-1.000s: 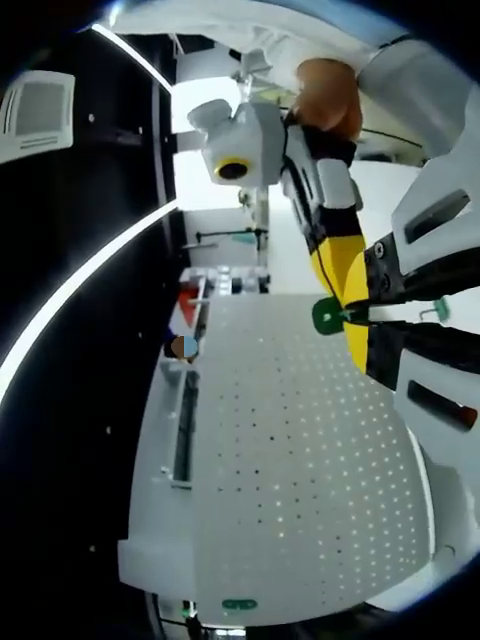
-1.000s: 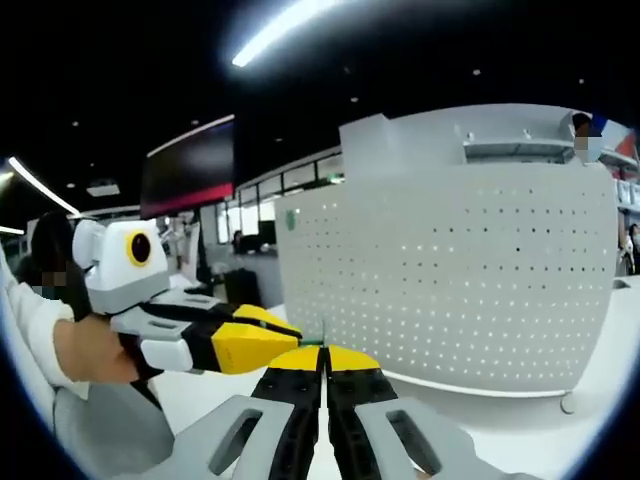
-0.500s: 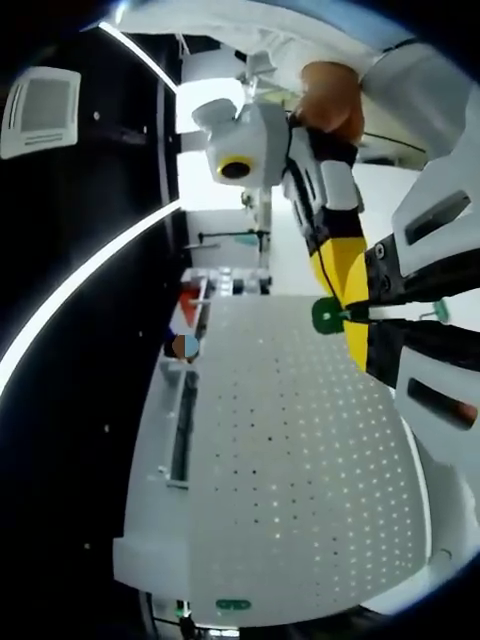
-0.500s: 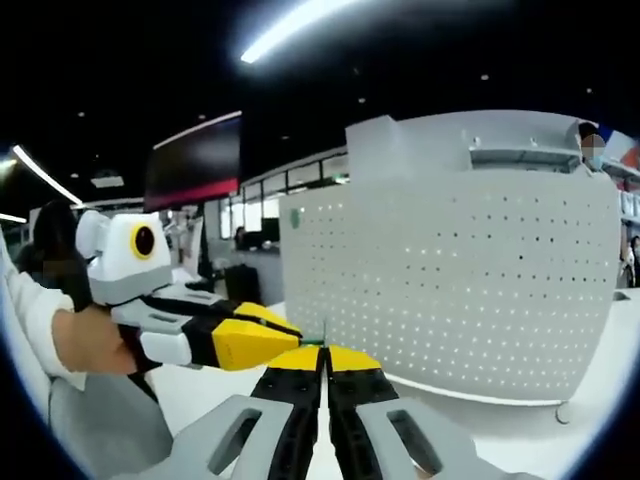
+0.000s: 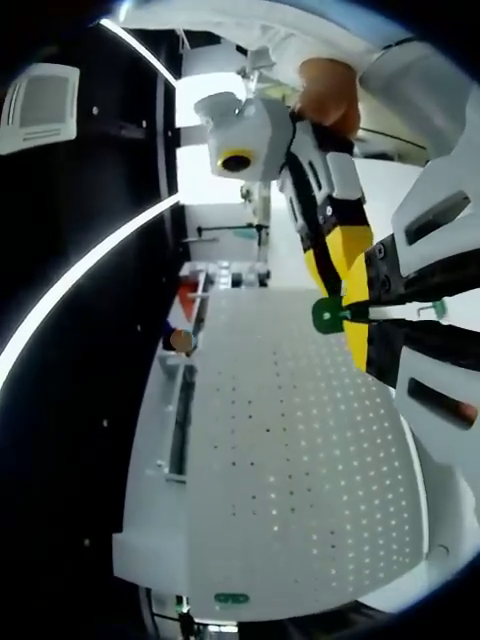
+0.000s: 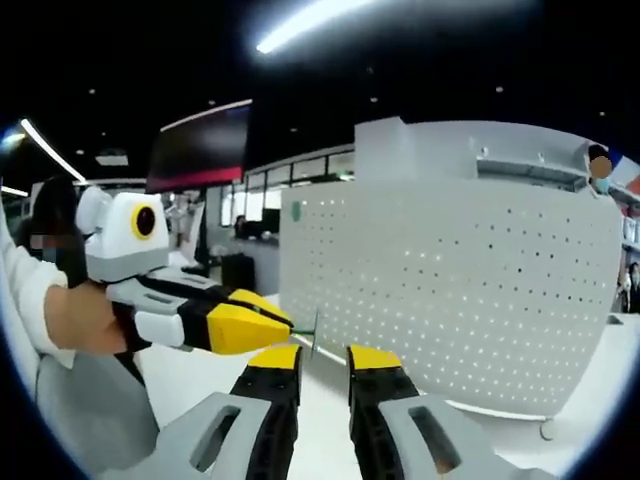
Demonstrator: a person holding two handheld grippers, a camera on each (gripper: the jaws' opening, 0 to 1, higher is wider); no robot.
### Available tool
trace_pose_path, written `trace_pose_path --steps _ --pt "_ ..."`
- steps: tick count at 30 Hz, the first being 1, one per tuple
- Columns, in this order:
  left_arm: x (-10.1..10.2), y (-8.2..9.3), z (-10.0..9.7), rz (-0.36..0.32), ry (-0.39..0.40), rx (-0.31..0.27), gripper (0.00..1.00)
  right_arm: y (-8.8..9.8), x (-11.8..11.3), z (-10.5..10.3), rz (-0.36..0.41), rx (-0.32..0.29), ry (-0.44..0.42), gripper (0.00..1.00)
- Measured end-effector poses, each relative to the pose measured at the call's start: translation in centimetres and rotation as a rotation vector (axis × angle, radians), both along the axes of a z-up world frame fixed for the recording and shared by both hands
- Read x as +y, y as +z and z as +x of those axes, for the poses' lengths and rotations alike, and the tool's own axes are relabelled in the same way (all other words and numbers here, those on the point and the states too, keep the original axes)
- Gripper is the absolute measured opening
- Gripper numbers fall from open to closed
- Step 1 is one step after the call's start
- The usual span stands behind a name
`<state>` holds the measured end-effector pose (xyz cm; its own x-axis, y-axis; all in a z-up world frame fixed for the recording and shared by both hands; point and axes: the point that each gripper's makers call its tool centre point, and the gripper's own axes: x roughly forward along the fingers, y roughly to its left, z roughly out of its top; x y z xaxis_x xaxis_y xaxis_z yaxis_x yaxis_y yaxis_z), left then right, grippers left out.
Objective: Insert the hook assembly into the mounting plate slot until the hook locks in place.
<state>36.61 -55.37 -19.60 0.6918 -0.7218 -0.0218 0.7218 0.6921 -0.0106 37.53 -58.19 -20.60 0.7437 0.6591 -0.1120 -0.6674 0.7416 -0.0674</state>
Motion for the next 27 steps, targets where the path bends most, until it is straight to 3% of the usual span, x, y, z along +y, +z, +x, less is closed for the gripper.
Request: trace_pose_path --steps 4,12,21,27 --pt "0.3 -0.1 0.2 0.002 0.007 0.005 0.03 0.0 -0.1 0.1 -0.001 -0.002 0.001 0.25" --pt "1.0 0.0 0.5 0.004 0.025 0.013 0.03 0.1 -0.1 -0.1 -0.002 -0.015 0.033 0.44" --pt "2.5 0.1 1.1 0.006 0.059 0.025 0.03 0.3 0.4 -0.5 0.027 0.001 0.095 0.53" --pt "4.8 1.0 2.3 -0.018 0.130 0.012 0.03 0.8 0.1 -0.5 0.053 -0.004 0.093 0.58"
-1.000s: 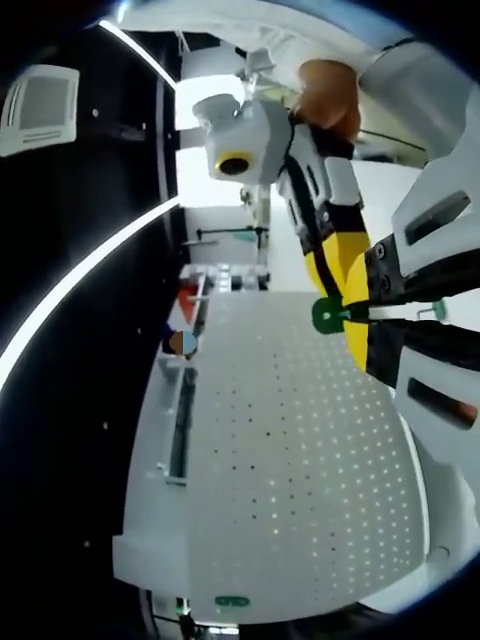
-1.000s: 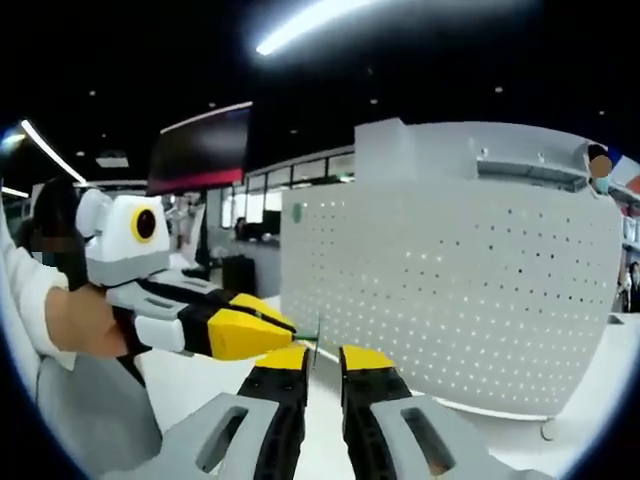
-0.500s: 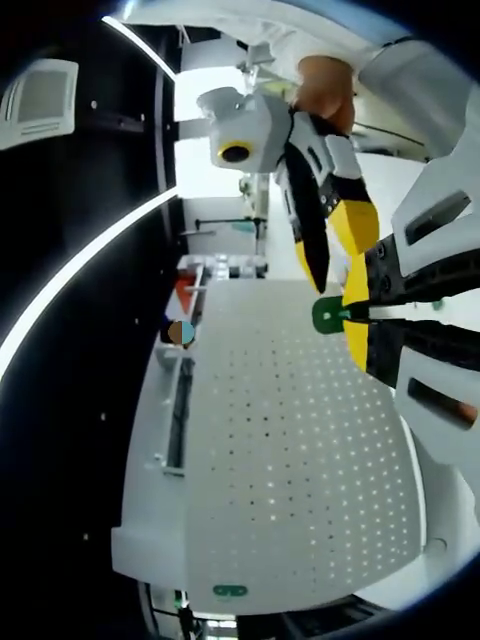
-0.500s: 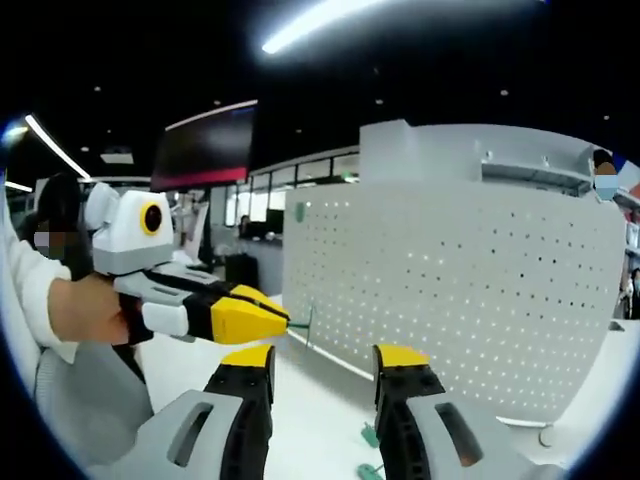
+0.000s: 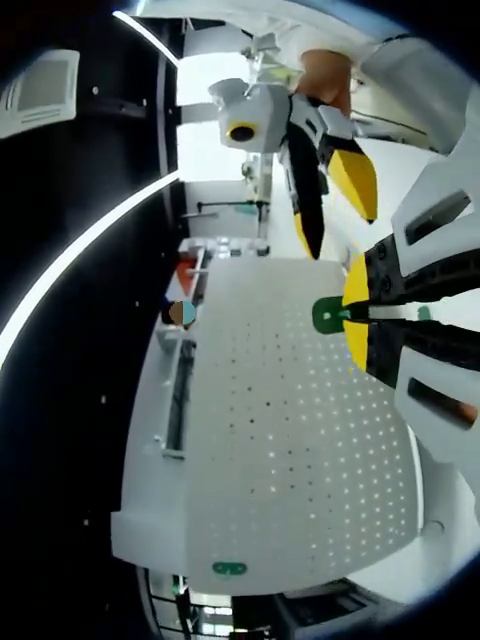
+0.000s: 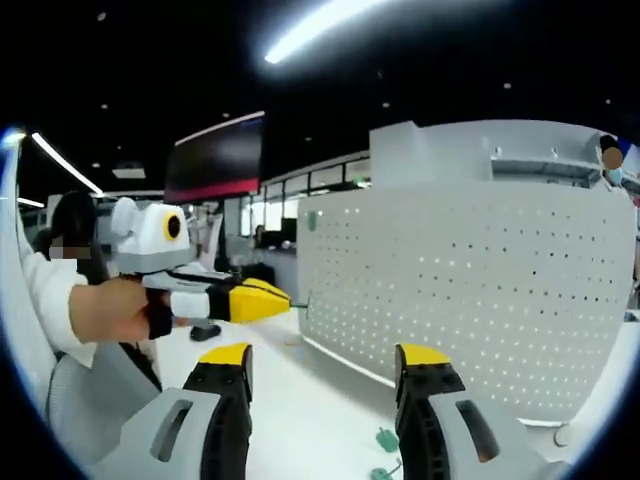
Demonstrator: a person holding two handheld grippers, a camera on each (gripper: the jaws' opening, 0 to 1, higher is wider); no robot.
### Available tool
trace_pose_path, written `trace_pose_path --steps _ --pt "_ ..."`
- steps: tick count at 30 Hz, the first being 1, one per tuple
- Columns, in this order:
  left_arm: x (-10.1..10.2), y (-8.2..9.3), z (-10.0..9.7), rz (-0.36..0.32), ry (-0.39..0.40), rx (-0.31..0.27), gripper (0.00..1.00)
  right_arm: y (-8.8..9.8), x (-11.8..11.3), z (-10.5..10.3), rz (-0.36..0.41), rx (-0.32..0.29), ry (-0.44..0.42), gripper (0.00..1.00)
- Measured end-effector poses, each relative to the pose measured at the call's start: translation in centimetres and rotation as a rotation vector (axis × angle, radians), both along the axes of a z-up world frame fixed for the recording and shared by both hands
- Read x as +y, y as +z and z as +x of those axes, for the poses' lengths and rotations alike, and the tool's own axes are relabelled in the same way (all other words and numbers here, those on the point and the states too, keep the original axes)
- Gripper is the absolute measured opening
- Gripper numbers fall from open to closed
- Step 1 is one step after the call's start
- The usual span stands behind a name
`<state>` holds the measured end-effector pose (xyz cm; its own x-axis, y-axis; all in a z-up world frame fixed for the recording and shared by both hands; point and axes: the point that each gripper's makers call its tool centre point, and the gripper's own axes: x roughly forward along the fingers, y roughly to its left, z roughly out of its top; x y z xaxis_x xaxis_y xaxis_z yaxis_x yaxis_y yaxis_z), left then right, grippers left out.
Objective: Insert the hook assembly into the mounting plate slot until the hook locks in place.
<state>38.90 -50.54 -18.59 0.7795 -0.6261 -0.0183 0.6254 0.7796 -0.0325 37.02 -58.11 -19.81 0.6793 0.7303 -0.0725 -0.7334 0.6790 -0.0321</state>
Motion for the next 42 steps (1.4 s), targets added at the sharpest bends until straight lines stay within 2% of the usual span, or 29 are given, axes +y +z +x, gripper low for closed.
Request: trace_pose_path --steps 7,13,18,21,30,42 --pt "3.0 1.4 1.5 -0.009 0.081 -0.022 0.03 -0.4 -0.3 0.1 -0.006 0.010 -0.008 0.59" --pt "4.9 1.7 2.2 0.001 0.130 -0.029 0.03 -0.3 -0.7 0.0 -0.011 0.002 -0.016 0.60" --pt "7.2 2.3 3.1 -0.002 0.205 -0.035 0.03 -0.2 -0.9 -0.1 -0.006 0.000 -0.022 0.60" --pt "8.7 3.0 4.0 0.021 0.257 -0.061 0.03 -0.2 -0.9 -0.2 -0.002 0.002 -0.024 0.60" --pt "11.0 5.2 6.1 0.025 0.344 -0.099 0.03 -0.2 -1.9 -0.1 0.009 0.006 -0.048 0.60" --pt "13.3 8.2 9.8 0.075 0.446 -0.159 0.03 -0.4 -2.4 0.4 0.013 0.018 -0.062 0.60"
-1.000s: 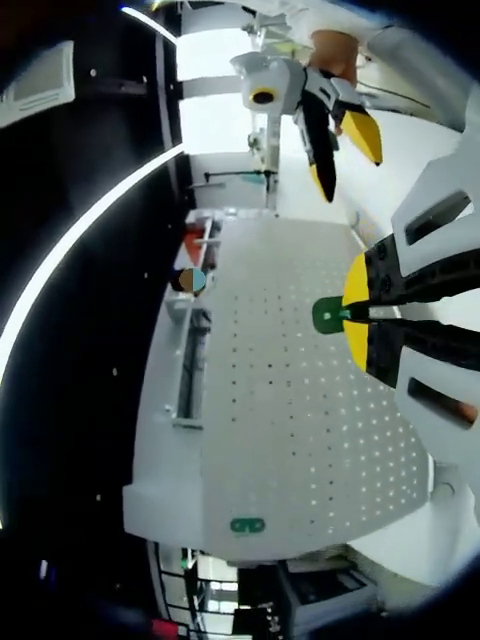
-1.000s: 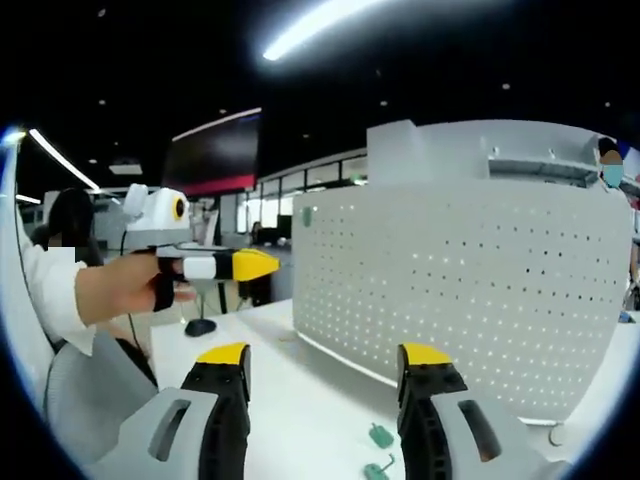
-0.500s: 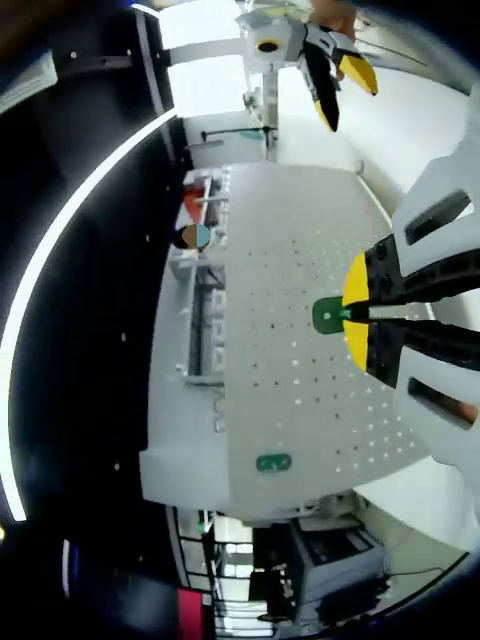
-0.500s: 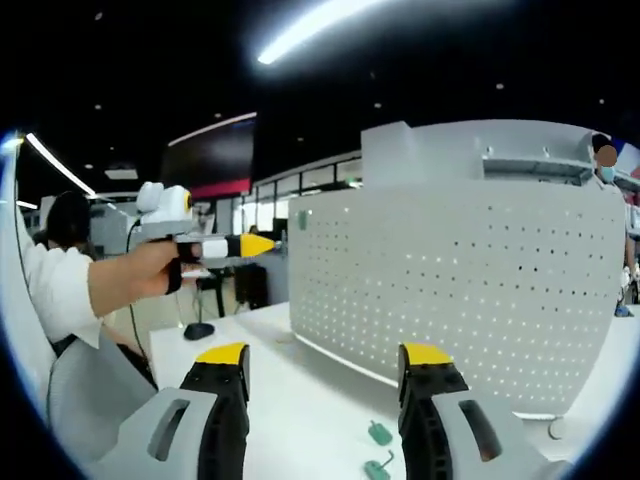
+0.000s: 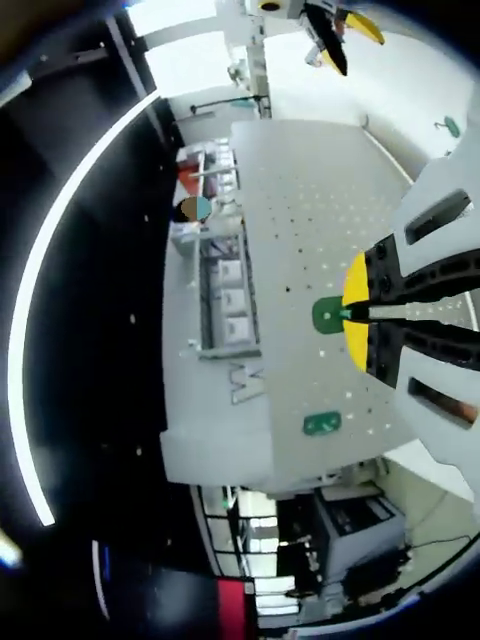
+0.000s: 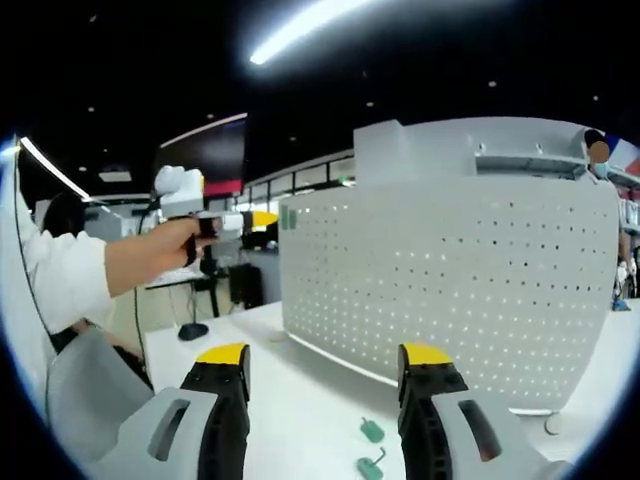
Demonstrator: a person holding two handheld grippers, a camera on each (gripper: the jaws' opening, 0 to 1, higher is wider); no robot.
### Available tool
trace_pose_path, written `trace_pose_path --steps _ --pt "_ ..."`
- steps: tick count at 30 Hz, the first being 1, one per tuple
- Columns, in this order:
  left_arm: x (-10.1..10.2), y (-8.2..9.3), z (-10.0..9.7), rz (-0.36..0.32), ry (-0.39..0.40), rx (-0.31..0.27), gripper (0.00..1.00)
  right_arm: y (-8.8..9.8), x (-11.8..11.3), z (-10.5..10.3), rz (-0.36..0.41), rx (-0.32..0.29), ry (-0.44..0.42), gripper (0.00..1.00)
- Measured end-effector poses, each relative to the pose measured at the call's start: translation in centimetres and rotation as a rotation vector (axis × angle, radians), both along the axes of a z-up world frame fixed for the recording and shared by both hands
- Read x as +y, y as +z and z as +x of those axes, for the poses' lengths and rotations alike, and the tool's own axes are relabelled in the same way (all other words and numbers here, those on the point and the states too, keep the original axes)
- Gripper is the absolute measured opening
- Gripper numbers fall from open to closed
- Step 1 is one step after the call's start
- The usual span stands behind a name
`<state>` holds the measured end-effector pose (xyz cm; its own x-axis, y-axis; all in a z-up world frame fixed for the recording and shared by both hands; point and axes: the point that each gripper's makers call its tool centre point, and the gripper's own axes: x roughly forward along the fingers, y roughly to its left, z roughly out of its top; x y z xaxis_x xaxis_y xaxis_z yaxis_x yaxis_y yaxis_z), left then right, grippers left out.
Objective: Insert the hook assembly into the mounting plate slot until the hook locks in place.
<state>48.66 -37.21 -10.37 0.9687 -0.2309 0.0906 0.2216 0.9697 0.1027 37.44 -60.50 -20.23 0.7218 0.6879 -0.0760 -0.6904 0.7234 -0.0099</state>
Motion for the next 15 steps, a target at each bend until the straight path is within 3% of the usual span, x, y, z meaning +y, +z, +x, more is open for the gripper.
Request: trace_pose_path --steps 6,15 --pt "0.9 1.2 1.0 -0.003 0.042 -0.031 0.03 0.0 -0.2 0.2 0.000 0.004 -0.008 0.60" --pt "2.1 1.7 3.1 0.009 0.091 -0.026 0.03 -0.5 -0.4 0.3 -0.005 0.016 -0.010 0.59"
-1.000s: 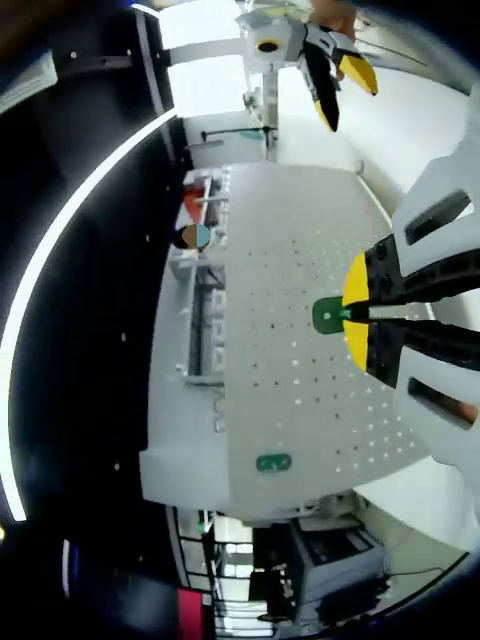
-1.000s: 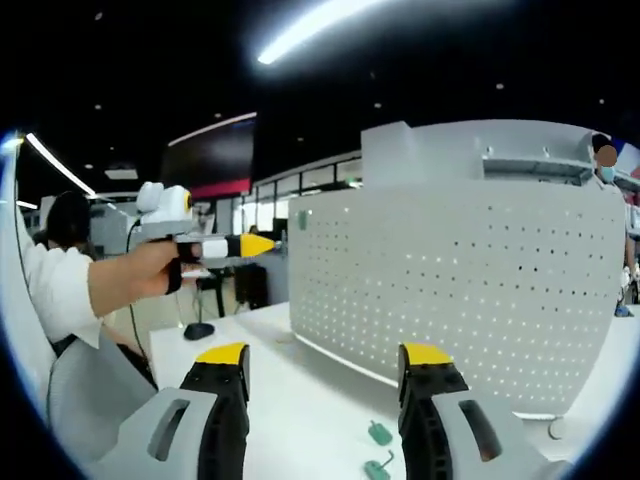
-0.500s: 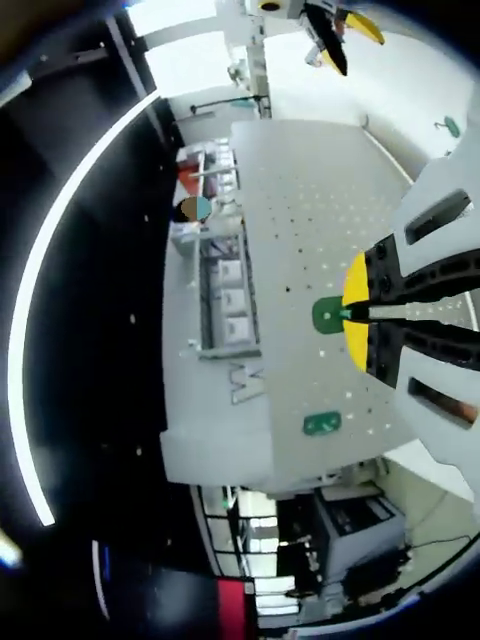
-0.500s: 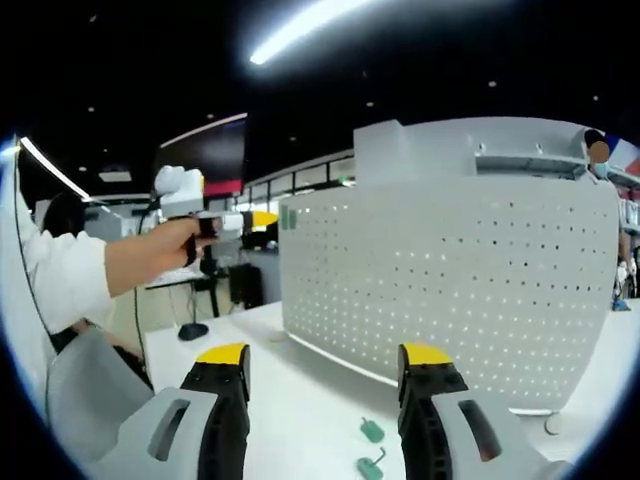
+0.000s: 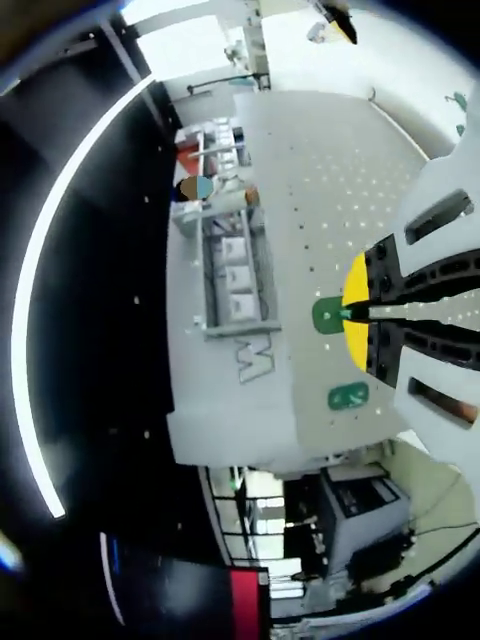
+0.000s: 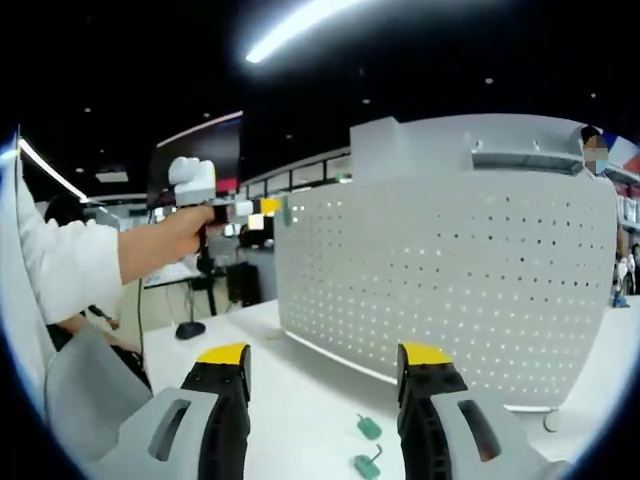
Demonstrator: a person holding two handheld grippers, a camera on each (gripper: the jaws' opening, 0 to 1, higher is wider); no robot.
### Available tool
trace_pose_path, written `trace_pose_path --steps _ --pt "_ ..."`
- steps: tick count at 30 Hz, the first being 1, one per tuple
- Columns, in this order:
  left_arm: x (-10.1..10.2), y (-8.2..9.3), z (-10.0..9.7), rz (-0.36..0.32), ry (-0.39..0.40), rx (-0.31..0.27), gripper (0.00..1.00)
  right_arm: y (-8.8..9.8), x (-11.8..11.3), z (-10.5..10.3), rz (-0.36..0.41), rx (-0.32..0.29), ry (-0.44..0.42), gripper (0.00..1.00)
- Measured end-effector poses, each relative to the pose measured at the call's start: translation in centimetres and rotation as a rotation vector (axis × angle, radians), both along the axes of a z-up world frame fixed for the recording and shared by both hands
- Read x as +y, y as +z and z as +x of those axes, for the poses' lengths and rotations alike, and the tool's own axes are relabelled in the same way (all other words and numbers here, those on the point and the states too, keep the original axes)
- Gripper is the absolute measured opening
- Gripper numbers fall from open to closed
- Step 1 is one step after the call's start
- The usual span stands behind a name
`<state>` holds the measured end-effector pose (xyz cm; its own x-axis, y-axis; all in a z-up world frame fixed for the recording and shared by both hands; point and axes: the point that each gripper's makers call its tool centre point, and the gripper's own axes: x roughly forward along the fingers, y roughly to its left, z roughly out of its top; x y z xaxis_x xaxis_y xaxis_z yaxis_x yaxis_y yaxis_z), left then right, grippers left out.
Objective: Insert the hook assembly into the mounting plate slot until the hook locks in place.
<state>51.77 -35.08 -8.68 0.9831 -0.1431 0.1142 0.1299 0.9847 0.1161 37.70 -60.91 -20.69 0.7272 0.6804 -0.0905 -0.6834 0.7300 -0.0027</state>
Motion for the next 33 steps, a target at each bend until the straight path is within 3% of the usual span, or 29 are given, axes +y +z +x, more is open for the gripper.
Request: trace_pose_path --steps 4,10,19,33 --pt "0.8 0.0 1.3 0.002 0.055 -0.001 0.03 0.3 -0.5 0.2 -0.001 -0.006 -0.011 0.59" --pt "0.9 0.2 1.9 0.042 0.081 -0.016 0.03 0.0 -0.6 0.5 -0.002 0.000 -0.015 0.59" --pt "1.2 0.1 3.3 0.046 0.096 -0.011 0.03 -0.1 -0.6 0.7 -0.010 -0.002 -0.015 0.59" --pt "1.7 -0.3 3.6 0.053 0.116 -0.009 0.03 0.0 -0.9 0.7 -0.020 -0.002 -0.019 0.59"
